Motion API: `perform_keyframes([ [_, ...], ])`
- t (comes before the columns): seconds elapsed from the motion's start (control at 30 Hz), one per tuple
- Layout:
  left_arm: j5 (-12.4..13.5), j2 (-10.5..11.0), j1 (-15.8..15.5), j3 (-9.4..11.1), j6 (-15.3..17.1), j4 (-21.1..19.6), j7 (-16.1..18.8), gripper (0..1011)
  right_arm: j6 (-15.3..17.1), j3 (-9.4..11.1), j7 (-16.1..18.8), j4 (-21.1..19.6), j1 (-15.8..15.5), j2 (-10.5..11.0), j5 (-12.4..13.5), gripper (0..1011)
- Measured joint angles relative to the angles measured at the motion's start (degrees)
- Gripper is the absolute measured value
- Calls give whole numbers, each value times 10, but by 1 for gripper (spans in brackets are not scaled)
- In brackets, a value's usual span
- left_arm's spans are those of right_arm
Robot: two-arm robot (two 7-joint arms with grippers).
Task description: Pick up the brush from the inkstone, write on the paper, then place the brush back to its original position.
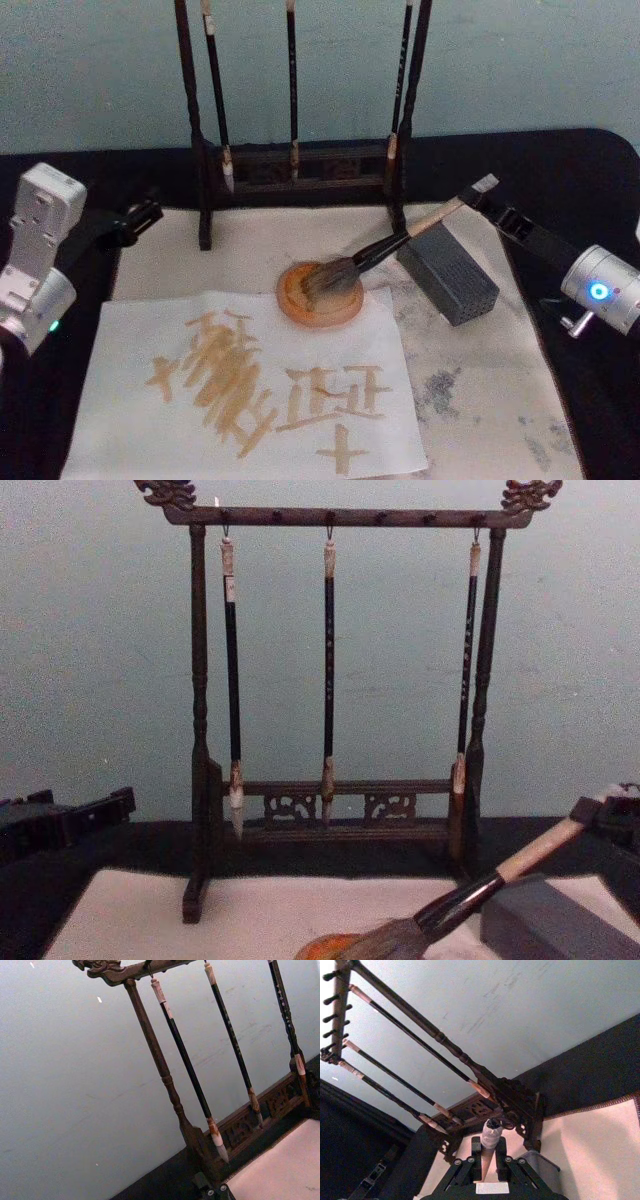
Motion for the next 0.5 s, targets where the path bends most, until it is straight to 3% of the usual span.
perform_keyframes([
  [0.5, 0, 0, 0, 0, 0, 0, 0, 1002, 12, -7, -21, 7, 4, 1, 14, 167],
])
